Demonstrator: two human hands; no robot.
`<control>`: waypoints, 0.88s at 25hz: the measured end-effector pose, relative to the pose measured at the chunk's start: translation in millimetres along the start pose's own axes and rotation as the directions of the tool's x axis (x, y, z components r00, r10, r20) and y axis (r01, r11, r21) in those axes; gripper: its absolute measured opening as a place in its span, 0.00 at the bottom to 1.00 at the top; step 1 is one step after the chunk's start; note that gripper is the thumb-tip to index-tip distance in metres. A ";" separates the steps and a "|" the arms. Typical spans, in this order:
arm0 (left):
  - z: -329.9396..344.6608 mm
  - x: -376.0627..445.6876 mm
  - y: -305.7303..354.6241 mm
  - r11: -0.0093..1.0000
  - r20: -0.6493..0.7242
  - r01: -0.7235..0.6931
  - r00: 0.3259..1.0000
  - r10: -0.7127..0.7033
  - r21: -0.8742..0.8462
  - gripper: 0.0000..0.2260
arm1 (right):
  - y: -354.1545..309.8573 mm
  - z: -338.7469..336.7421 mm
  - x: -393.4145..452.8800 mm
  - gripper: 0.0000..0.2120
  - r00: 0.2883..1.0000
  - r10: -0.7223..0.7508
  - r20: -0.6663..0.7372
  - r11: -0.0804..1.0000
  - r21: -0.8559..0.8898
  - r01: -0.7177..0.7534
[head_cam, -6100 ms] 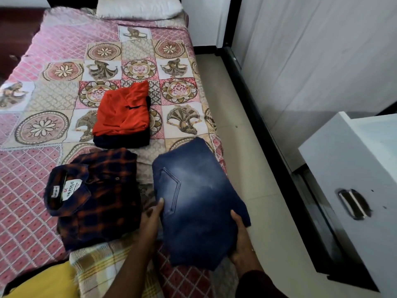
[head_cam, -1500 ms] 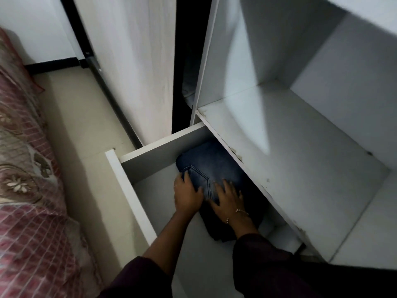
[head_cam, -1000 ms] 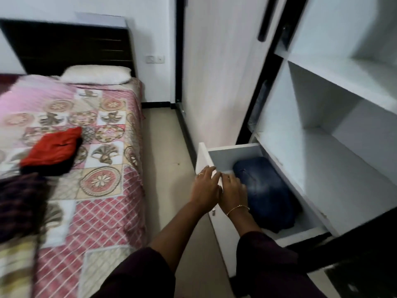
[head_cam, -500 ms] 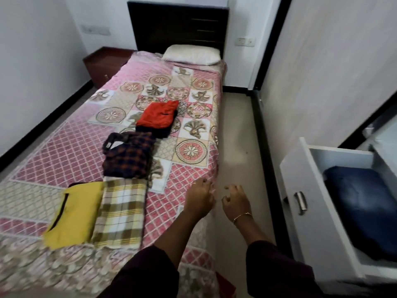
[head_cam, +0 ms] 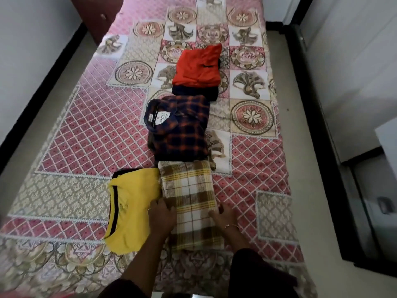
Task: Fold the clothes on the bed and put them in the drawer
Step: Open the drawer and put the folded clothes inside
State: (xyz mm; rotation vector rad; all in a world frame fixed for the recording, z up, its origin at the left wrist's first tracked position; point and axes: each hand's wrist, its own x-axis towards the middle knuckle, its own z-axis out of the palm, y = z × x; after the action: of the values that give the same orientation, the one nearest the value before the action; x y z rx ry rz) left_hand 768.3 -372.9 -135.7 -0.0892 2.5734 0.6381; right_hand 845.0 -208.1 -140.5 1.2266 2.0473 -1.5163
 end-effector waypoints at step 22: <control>-29.3 -49.5 104.2 0.457 0.702 0.551 0.652 0.286 -0.698 0.21 | -27.6 -104.5 -57.8 0.24 0.993 -0.045 0.107 0.713 0.700 -0.044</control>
State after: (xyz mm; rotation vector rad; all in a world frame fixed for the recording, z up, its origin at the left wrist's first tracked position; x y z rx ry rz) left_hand 780.8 -296.1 -45.6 -0.3214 1.1376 1.5267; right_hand 881.3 -142.7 -43.4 1.3123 1.3953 -2.4304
